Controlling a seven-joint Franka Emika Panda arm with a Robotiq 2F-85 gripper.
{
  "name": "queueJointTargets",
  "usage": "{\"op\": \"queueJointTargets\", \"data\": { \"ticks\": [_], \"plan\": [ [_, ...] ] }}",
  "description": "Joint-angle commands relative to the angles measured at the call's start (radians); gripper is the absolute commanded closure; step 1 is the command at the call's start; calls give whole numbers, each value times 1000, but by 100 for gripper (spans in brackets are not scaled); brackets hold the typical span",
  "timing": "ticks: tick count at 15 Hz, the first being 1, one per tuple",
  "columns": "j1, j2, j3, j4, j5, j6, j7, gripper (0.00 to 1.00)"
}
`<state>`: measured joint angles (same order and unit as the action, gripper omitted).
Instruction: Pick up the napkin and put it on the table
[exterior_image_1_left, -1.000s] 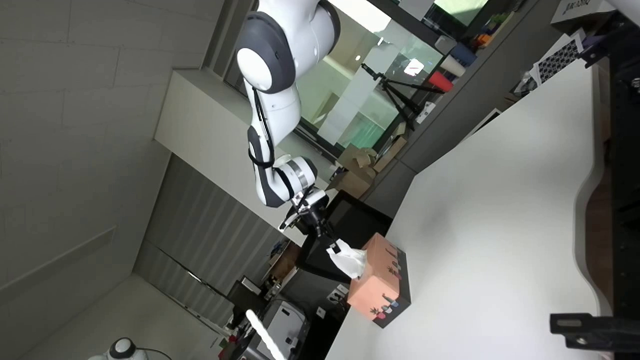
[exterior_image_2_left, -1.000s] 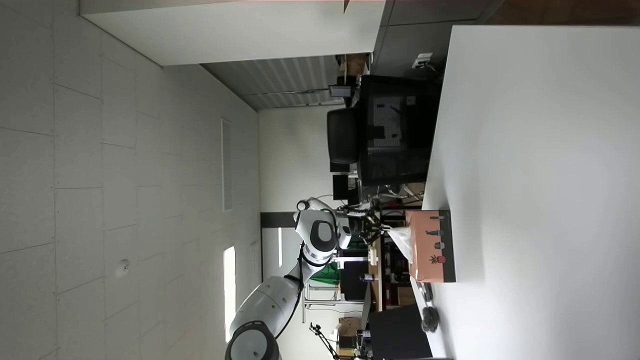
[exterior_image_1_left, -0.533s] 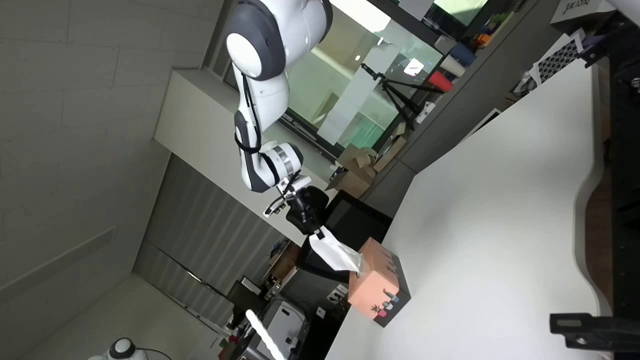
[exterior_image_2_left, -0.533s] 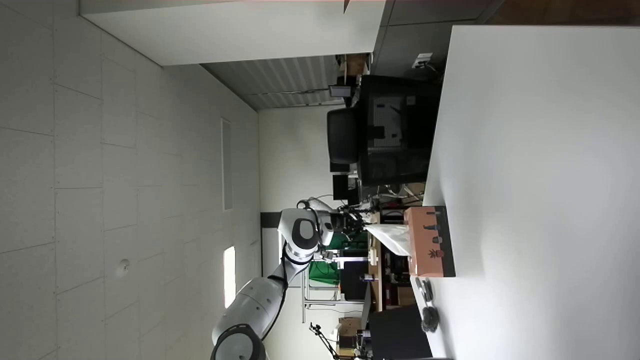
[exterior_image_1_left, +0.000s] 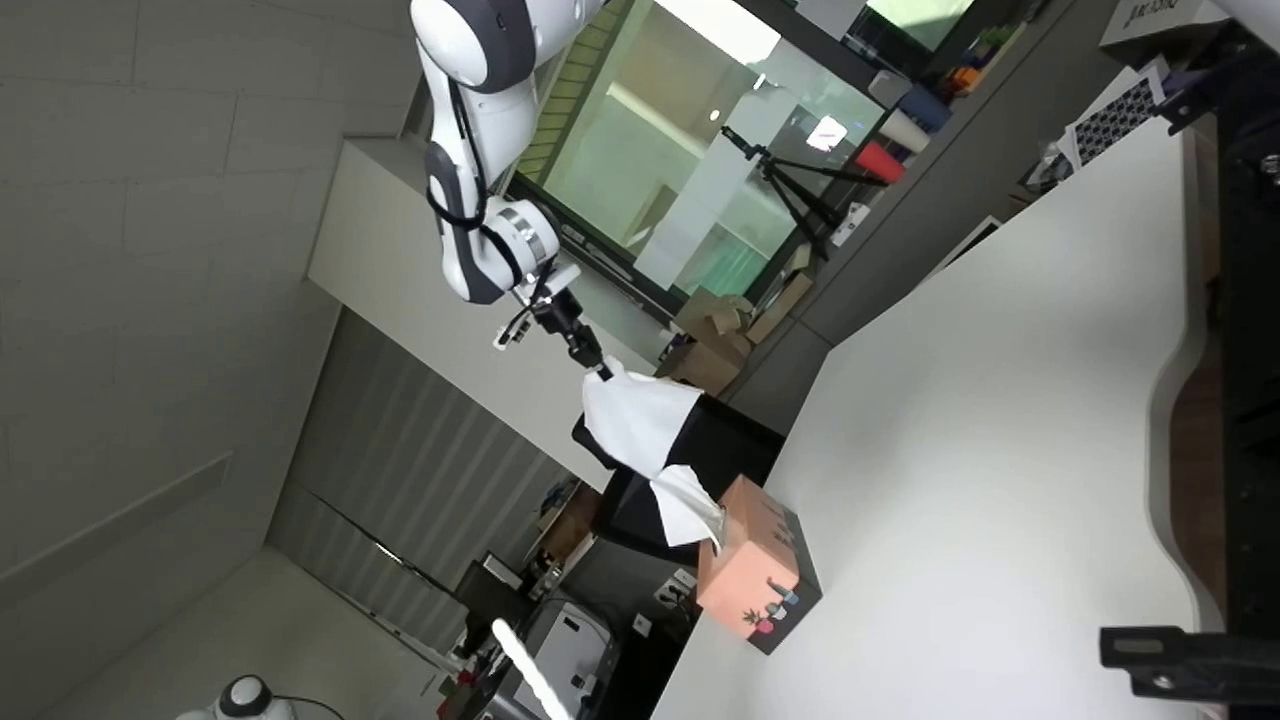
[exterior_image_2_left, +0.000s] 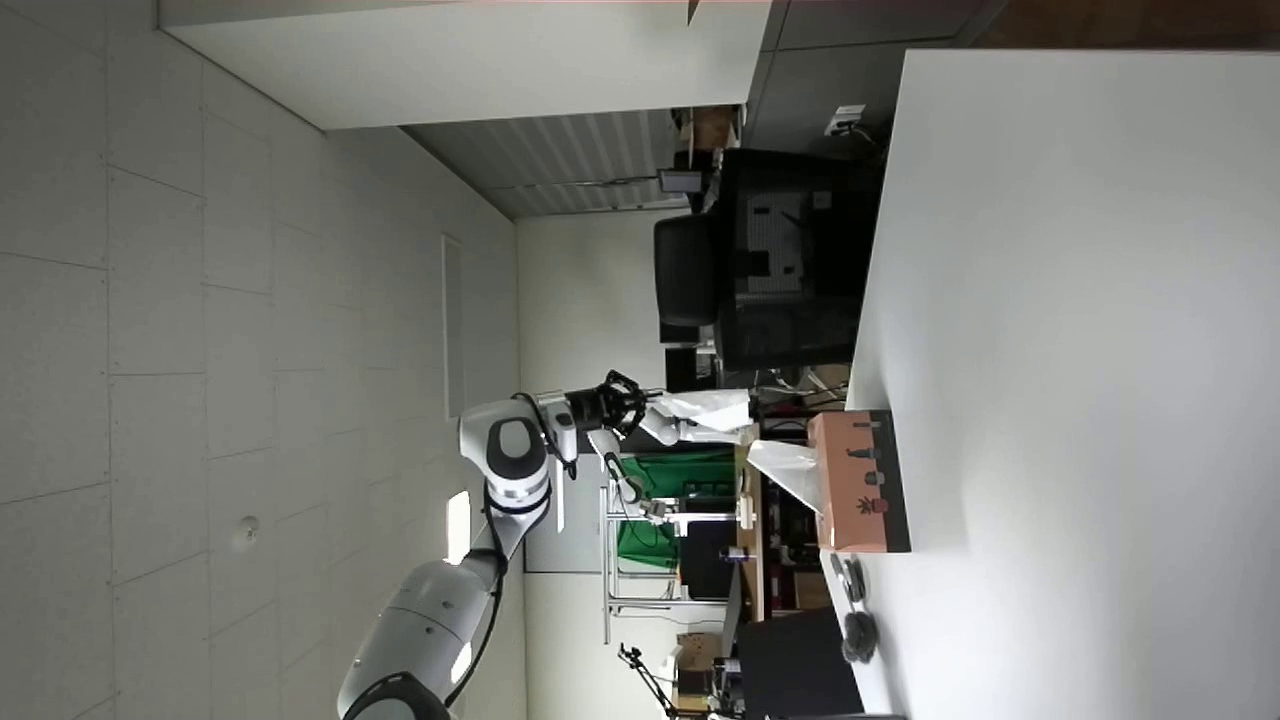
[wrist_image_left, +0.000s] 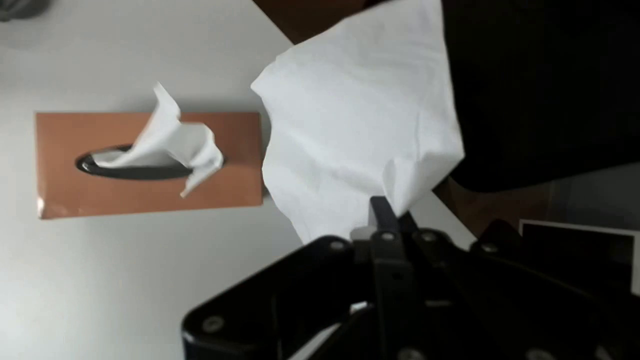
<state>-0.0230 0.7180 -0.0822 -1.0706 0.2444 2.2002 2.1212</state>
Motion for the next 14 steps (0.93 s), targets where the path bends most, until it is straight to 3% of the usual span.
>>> {"op": "queueJointTargets", "data": {
  "ticks": [1, 4, 8, 14],
  "plan": [
    [-58, 70, -73, 84, -93, -145, 13, 100],
    [-130, 194, -99, 203, -130, -327, -6, 100],
    [-236, 354, -49, 366, -73, -578, -161, 100],
    [-260, 552, -33, 553, -82, -671, -231, 100]
  ]
}}
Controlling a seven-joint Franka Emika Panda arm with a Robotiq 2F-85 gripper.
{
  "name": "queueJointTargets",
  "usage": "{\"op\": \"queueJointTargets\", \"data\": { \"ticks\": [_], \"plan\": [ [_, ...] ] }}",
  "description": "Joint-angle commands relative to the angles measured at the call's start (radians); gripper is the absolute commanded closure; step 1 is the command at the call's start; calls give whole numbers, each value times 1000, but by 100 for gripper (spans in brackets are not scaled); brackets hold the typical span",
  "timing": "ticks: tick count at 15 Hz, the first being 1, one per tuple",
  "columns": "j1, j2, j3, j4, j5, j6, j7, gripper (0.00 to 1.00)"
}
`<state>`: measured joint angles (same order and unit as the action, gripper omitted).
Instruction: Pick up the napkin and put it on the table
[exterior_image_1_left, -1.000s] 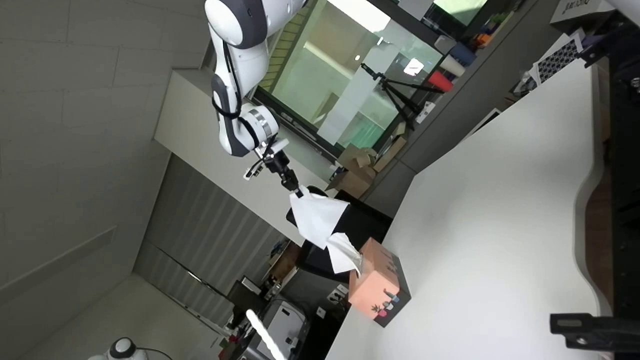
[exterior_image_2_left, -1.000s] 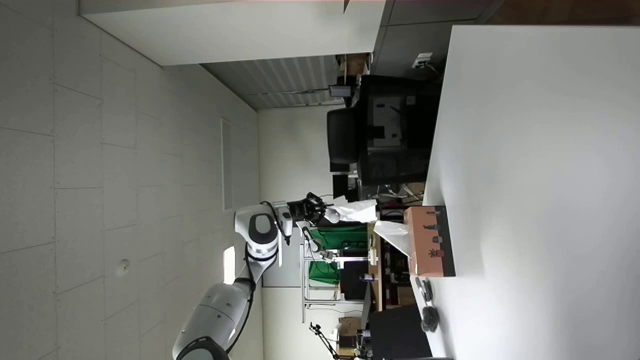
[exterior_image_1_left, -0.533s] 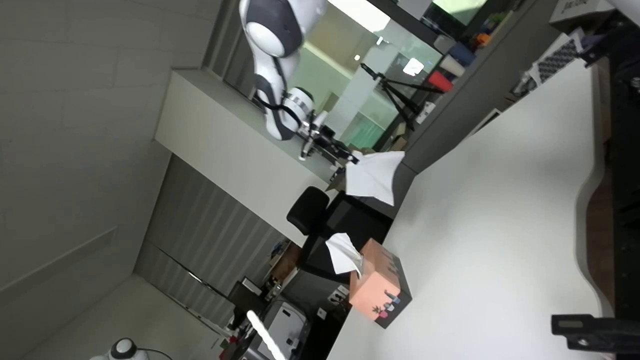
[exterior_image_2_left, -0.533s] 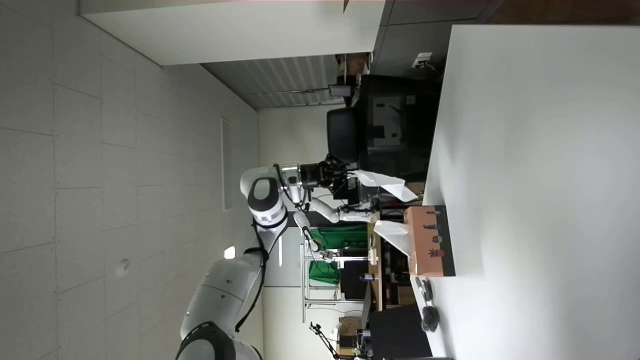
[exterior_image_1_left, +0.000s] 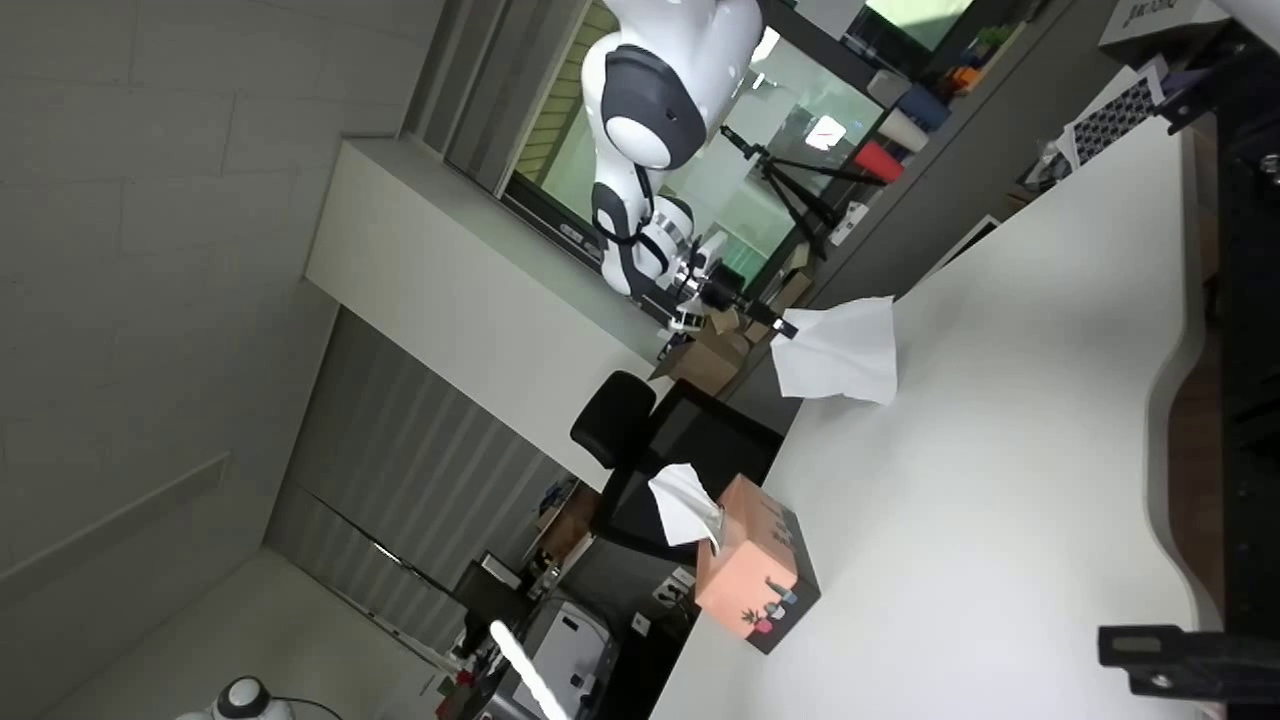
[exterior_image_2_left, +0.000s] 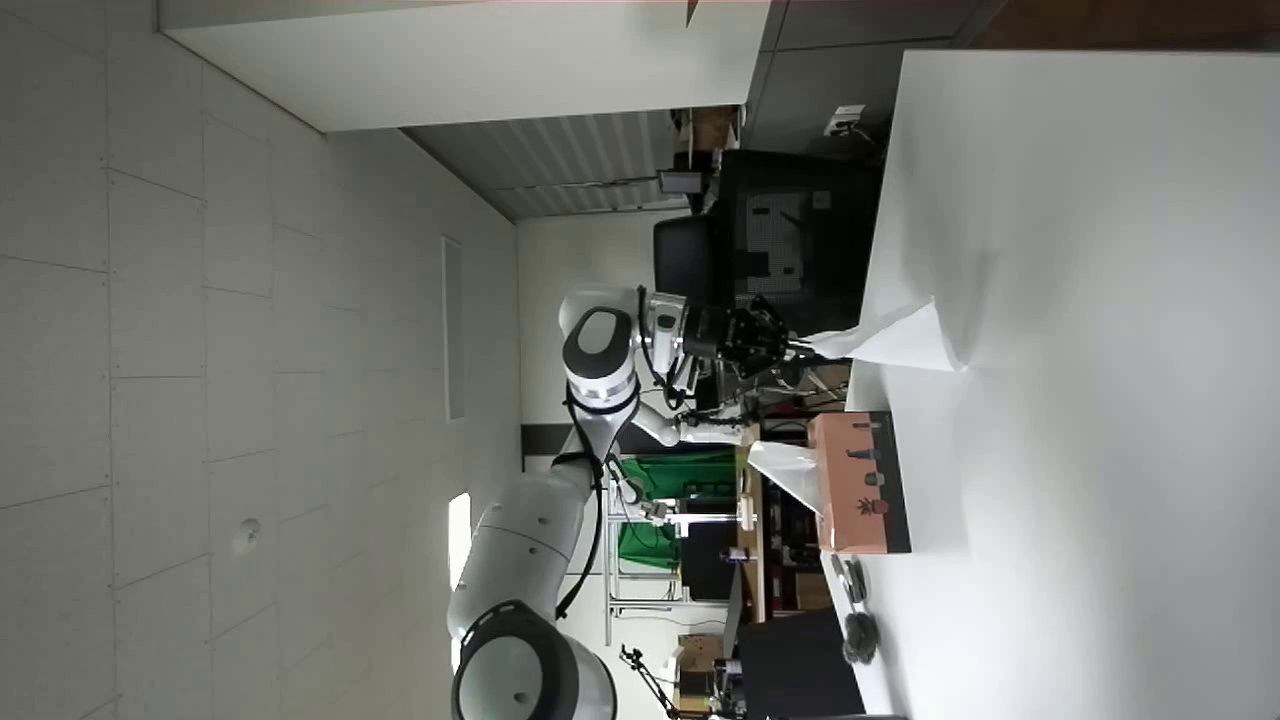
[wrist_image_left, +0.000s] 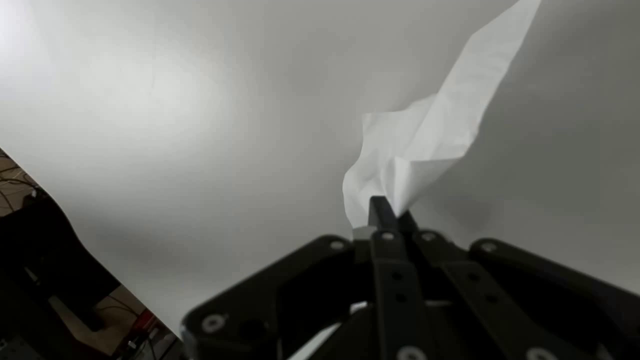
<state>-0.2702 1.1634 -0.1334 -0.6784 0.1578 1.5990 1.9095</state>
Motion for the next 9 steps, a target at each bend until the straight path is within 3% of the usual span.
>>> {"op": "queueJointTargets", "data": {
  "ticks": [1, 2, 3, 5, 8, 9],
  "plan": [
    [-10, 124, 22, 172, 5, -74, -28, 100],
    [-7, 128, 31, 162, -2, -72, -34, 100],
    [-7, 144, 35, 176, 3, -86, -18, 74],
    [-5, 161, 47, 203, 0, -100, -48, 67],
    [18, 175, 31, 272, -39, -63, -87, 46],
    [39, 139, 8, 230, -63, 1, -114, 39]
  ]
}}
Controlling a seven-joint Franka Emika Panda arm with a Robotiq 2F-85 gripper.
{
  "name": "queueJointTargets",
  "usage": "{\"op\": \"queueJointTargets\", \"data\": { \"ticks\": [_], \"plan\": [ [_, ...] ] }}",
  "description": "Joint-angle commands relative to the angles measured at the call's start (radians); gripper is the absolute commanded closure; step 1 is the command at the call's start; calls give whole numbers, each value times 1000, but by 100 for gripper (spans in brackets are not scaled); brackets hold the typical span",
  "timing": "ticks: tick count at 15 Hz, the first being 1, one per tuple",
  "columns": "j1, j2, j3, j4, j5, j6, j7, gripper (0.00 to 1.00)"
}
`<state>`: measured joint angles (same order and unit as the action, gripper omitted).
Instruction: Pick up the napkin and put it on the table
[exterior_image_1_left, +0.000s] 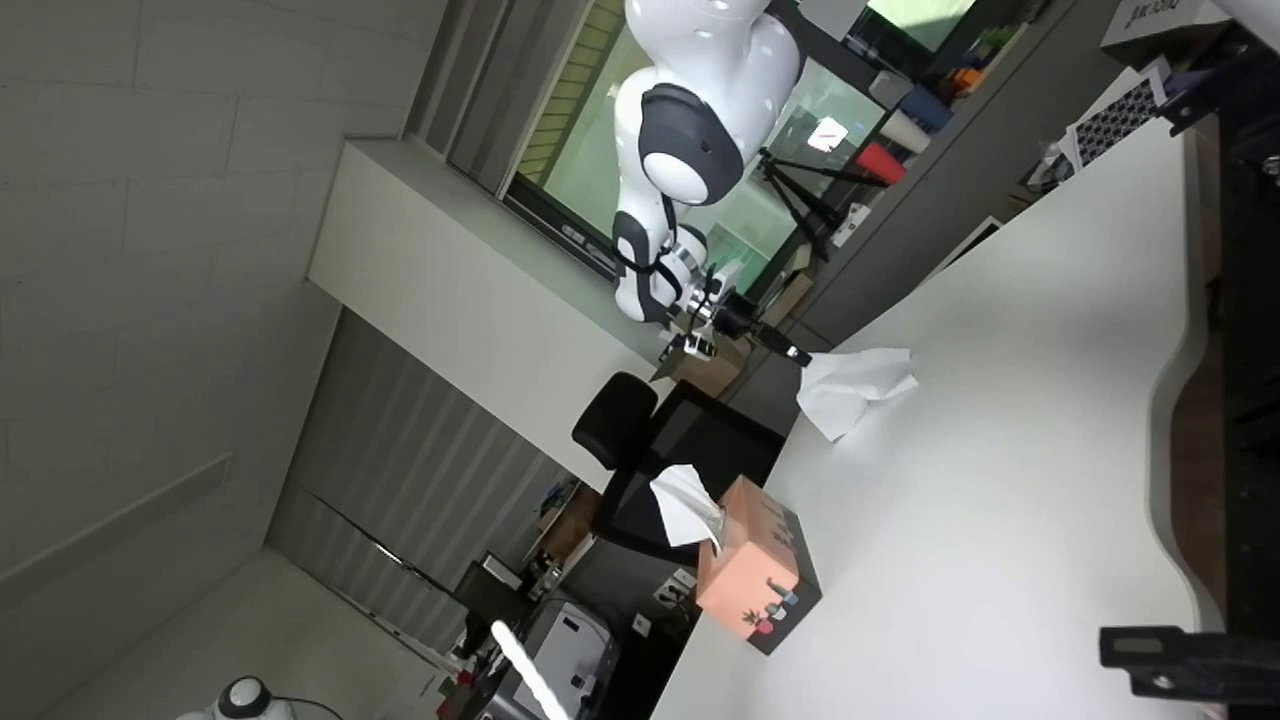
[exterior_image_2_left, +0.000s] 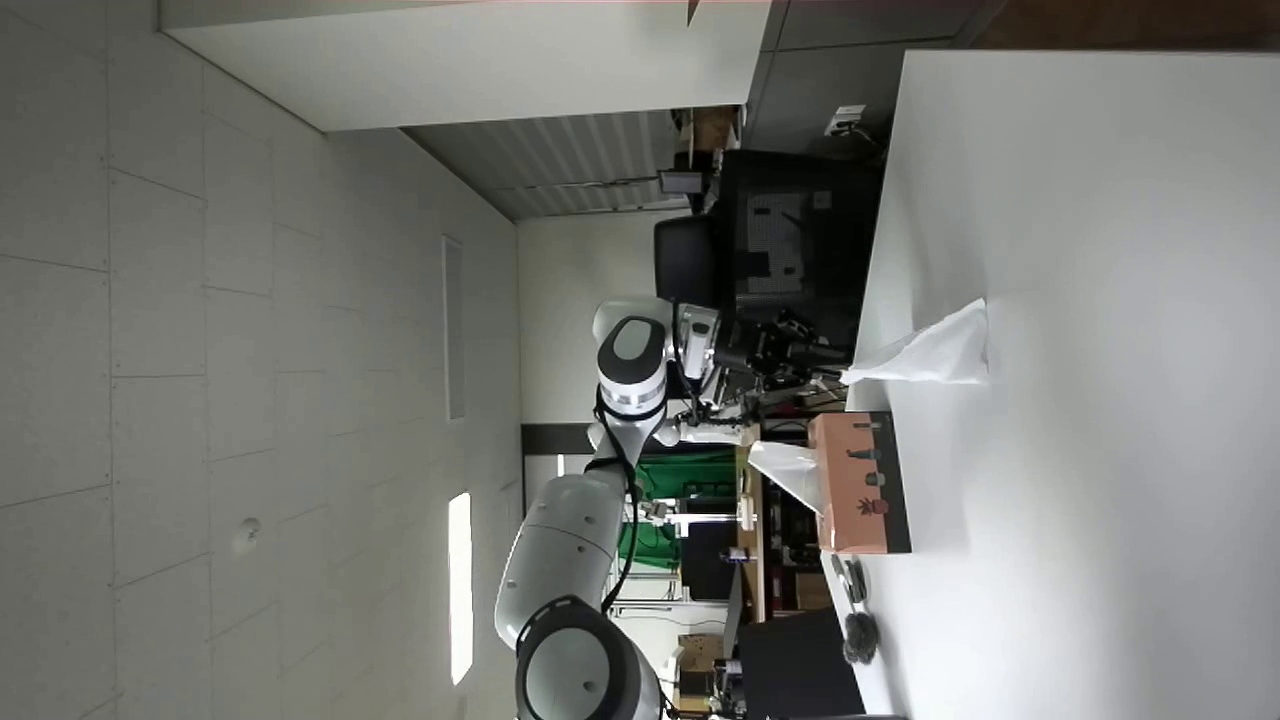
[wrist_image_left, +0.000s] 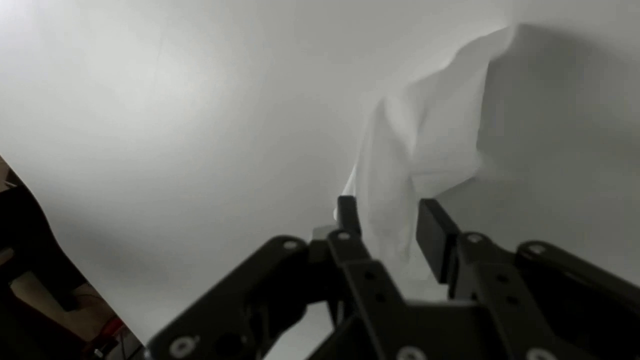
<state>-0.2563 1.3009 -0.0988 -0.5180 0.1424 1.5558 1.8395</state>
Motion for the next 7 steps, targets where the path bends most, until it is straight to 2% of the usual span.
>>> {"op": "queueJointTargets", "data": {
  "ticks": [1, 3, 4, 5, 6, 7],
  "plan": [
    [24, 39, -28, 162, -72, 34, -47, 32],
    [39, 29, -32, 202, -107, 75, -83, 19],
    [49, -36, -26, 110, -104, 116, -122, 12],
    [50, -54, -7, 104, -93, 85, -160, 5],
    [46, -18, -16, 119, -89, 99, -107, 24],
    [51, -29, -14, 119, -89, 97, -128, 16]
  ]
}}
